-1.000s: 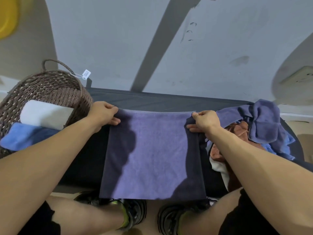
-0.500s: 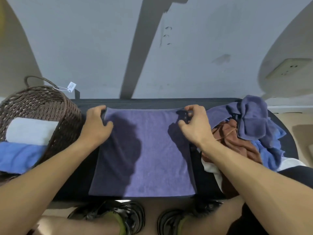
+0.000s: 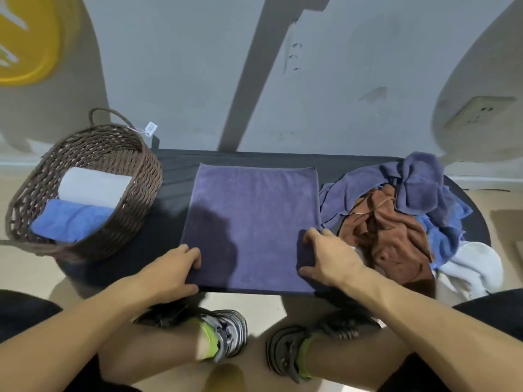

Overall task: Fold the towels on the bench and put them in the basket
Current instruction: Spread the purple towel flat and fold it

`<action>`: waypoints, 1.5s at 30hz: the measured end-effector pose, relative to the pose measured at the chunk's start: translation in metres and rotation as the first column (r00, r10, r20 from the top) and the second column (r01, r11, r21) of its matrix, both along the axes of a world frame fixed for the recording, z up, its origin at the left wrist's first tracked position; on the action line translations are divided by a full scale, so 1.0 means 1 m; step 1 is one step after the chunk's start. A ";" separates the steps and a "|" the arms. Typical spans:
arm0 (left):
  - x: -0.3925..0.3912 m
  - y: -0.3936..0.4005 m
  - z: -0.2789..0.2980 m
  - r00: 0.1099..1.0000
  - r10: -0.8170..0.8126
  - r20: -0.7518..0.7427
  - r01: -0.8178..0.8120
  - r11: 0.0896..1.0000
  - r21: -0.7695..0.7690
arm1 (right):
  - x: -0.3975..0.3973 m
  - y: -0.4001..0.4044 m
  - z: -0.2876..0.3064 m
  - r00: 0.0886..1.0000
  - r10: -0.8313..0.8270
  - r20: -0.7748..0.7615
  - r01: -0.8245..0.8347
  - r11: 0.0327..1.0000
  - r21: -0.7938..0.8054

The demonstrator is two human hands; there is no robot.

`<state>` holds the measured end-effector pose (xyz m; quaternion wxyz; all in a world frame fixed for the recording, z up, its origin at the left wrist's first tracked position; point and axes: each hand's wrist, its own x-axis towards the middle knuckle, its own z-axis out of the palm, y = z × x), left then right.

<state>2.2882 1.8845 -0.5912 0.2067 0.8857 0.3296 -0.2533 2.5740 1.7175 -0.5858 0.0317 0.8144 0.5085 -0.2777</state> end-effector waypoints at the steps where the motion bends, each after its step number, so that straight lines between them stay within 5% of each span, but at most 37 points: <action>1: -0.003 0.001 0.002 0.998 0.020 -0.065 -0.020 1.000 0.005 | 0.001 -0.006 0.003 0.999 0.003 0.053 0.000 0.999 -0.054; 4: -0.002 -0.001 0.010 0.986 0.044 -0.163 -0.031 0.996 0.080 | -0.004 -0.020 0.007 0.979 0.090 0.184 -0.073 0.993 -0.096; 7: 0.007 -0.009 0.010 0.992 -0.119 -0.041 0.126 0.959 0.254 | -0.017 -0.020 0.009 0.970 0.198 0.138 -0.210 0.974 0.081; 11: 0.022 -0.028 0.001 0.952 -0.153 0.266 0.157 0.988 0.008 | -0.039 -0.014 -0.001 0.912 0.392 0.122 -0.407 0.900 0.157; 15: 0.025 -0.036 -0.017 0.925 -0.251 0.285 0.224 0.967 0.125 | -0.054 -0.021 -0.017 0.871 0.480 0.101 -0.490 0.862 0.128; 24: 0.020 -0.037 -0.023 0.889 -0.205 0.410 0.170 0.978 0.121 | -0.053 -0.024 -0.022 0.899 0.331 0.286 -0.398 0.890 0.223; 33: 0.015 -0.019 -0.023 0.928 0.025 0.371 -0.093 0.981 0.168 | -0.030 -0.005 -0.023 0.996 -0.032 -0.082 0.052 0.966 0.255; 39: 0.004 0.014 -0.014 0.922 0.194 0.335 -0.187 0.981 -0.052 | -0.024 -0.010 -0.012 0.974 0.227 -0.014 -0.224 0.968 0.116; 45: 0.002 0.027 -0.012 0.922 0.237 0.306 -0.221 0.971 -0.088 | -0.010 -0.007 0.004 0.989 0.142 -0.032 -0.139 0.987 0.075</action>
